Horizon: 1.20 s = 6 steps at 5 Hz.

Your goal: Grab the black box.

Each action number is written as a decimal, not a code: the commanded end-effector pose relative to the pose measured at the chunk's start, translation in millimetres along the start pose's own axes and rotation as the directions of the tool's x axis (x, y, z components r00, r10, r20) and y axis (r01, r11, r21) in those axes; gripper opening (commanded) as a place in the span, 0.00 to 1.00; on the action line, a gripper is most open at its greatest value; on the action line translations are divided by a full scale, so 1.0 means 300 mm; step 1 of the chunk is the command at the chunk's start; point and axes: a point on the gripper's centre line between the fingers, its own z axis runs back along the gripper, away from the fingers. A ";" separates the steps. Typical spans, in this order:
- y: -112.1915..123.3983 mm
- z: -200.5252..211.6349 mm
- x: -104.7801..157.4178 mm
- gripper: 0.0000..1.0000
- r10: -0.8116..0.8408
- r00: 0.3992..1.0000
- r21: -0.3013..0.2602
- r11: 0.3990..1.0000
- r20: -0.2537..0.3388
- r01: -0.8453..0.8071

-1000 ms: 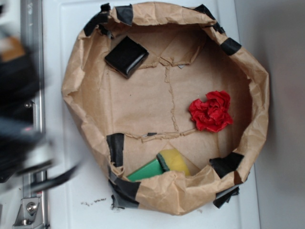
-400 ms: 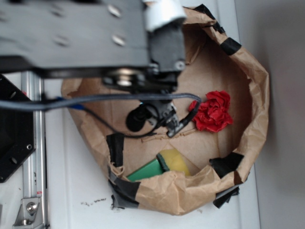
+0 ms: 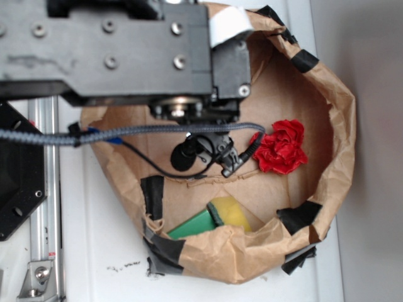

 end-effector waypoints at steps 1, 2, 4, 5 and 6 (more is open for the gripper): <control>0.012 -0.097 0.076 1.00 0.034 0.999 -0.024 0.999 0.038 -0.033; 0.032 -0.187 0.121 1.00 0.061 0.997 0.011 0.998 0.045 -0.062; 0.157 -0.201 0.069 1.00 0.021 0.996 0.053 0.998 0.083 -0.026; 0.191 -0.246 0.069 1.00 0.053 0.997 0.105 0.993 0.058 -0.059; 0.183 -0.302 0.091 1.00 0.026 0.998 0.112 0.993 0.051 -0.031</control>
